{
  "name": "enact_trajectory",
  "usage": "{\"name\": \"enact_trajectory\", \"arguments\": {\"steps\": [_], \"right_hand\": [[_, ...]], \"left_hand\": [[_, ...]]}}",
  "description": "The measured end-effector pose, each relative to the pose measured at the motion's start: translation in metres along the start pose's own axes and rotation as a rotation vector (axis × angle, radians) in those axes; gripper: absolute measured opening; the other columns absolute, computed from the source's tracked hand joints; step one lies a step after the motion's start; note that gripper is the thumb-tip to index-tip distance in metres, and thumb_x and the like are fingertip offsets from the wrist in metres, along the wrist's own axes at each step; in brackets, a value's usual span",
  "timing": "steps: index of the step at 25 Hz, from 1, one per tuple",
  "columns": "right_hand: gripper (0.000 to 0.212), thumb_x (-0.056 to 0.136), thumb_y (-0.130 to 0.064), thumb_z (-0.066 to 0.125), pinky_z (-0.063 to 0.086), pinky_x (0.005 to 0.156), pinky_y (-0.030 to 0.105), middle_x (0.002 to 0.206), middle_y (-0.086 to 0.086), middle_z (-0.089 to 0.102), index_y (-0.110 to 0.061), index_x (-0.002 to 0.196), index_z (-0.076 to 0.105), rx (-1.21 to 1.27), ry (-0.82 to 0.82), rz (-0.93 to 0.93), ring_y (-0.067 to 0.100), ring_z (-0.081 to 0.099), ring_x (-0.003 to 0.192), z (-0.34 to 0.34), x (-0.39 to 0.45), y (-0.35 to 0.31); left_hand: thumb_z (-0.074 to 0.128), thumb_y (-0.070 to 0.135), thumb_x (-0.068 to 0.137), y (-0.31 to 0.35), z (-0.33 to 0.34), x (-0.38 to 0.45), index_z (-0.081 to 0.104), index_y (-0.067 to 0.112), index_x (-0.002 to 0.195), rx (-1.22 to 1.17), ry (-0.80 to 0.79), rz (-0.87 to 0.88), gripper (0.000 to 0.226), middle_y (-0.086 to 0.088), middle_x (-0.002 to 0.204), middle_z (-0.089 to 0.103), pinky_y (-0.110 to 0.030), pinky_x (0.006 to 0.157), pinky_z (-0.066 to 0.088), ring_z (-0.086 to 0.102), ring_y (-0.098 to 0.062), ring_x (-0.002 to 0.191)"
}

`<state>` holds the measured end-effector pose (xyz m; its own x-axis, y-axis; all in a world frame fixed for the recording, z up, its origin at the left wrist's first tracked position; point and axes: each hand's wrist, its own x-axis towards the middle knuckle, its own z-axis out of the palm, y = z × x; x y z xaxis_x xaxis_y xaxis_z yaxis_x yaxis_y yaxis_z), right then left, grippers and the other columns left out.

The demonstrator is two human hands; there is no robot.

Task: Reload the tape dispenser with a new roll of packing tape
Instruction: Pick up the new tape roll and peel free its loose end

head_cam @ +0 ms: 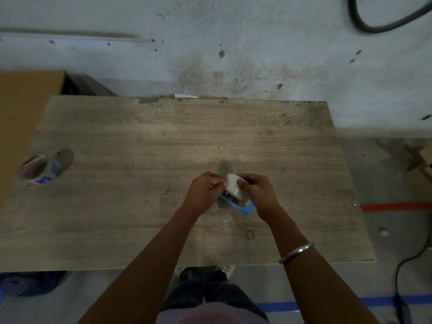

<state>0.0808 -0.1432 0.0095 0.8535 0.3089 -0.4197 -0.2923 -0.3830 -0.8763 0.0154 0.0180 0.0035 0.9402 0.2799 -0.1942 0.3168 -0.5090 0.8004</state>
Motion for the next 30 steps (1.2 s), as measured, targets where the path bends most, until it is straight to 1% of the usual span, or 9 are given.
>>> {"name": "enact_trajectory", "arguments": {"steps": [2,5,9,13,17,21,24,27,30], "right_hand": [[0.020,0.094,-0.009,0.059,0.056,0.078,0.029,0.098,0.002,0.072,-0.011,0.110,0.071,0.022,-0.007,-0.006,0.017,0.067,0.091,-0.001,-0.002,0.002],[0.019,0.093,-0.006,0.060,0.056,0.074,0.026,0.097,0.005,0.074,-0.009,0.106,0.073,0.084,-0.016,0.004,0.018,0.069,0.089,-0.002,-0.004,0.005],[0.015,0.091,-0.008,0.064,0.057,0.071,0.025,0.094,0.005,0.075,-0.008,0.103,0.074,0.094,-0.003,-0.007,0.018,0.071,0.087,0.000,-0.005,0.007],[0.013,0.090,-0.008,0.065,0.053,0.065,0.018,0.092,0.004,0.075,-0.008,0.100,0.074,0.084,0.008,-0.014,0.012,0.071,0.082,0.000,-0.006,0.009],[0.013,0.088,-0.006,0.066,0.056,0.070,0.023,0.090,0.004,0.075,-0.008,0.098,0.074,0.056,-0.001,-0.039,0.015,0.071,0.083,0.002,-0.007,0.008],[0.014,0.088,-0.005,0.065,0.055,0.069,0.020,0.090,0.002,0.075,-0.008,0.098,0.074,0.032,-0.011,-0.052,0.009,0.071,0.081,0.002,-0.007,0.005],[0.015,0.088,-0.004,0.065,0.056,0.070,0.022,0.090,0.002,0.075,-0.009,0.098,0.075,-0.009,-0.023,-0.059,0.008,0.071,0.080,0.002,-0.006,0.003],[0.016,0.088,-0.003,0.065,0.059,0.077,0.028,0.092,0.003,0.075,-0.009,0.100,0.075,-0.031,-0.042,-0.066,0.013,0.072,0.085,0.003,-0.006,0.004],[0.017,0.088,-0.003,0.064,0.058,0.076,0.026,0.092,0.002,0.075,-0.009,0.100,0.075,-0.028,-0.041,-0.071,0.011,0.071,0.084,0.002,-0.007,0.004]], "left_hand": [[0.069,0.025,0.089,-0.001,0.001,0.000,0.075,0.020,0.108,-0.019,0.026,-0.010,0.021,0.002,0.100,0.070,-0.008,0.075,0.043,0.065,-0.010,0.089],[0.072,0.030,0.086,0.004,0.003,0.004,0.077,0.021,0.104,-0.008,0.063,-0.036,0.021,0.004,0.092,0.072,-0.019,0.074,0.050,0.065,-0.007,0.081],[0.069,0.024,0.088,0.013,0.004,0.012,0.078,0.018,0.096,0.046,0.103,-0.056,0.013,0.005,0.086,0.074,-0.015,0.069,0.047,0.066,-0.008,0.078],[0.064,0.019,0.089,0.018,0.000,0.015,0.077,0.018,0.096,0.141,0.007,-0.027,0.015,0.004,0.087,0.074,-0.026,0.074,0.052,0.066,-0.009,0.078],[0.063,0.013,0.086,0.028,-0.012,0.023,0.077,0.013,0.086,0.308,-0.098,0.013,0.015,-0.001,0.082,0.073,-0.033,0.074,0.056,0.066,-0.015,0.074],[0.068,0.014,0.082,0.032,-0.022,0.037,0.076,0.012,0.084,0.350,-0.220,-0.039,0.009,0.001,0.080,0.073,-0.024,0.067,0.051,0.066,-0.012,0.074],[0.072,0.016,0.079,0.038,-0.026,0.042,0.076,0.013,0.083,0.339,-0.280,-0.057,0.006,0.005,0.069,0.067,-0.018,0.059,0.047,0.062,-0.007,0.061],[0.073,0.016,0.077,0.036,-0.027,0.042,0.069,0.014,0.071,0.319,-0.328,-0.078,0.008,-0.003,0.070,0.070,-0.024,0.059,0.051,0.064,-0.012,0.060],[0.068,0.015,0.079,0.027,-0.025,0.040,0.067,0.001,0.072,0.247,-0.330,-0.088,0.015,-0.018,0.075,0.070,-0.028,0.056,0.049,0.065,-0.021,0.062]]}}
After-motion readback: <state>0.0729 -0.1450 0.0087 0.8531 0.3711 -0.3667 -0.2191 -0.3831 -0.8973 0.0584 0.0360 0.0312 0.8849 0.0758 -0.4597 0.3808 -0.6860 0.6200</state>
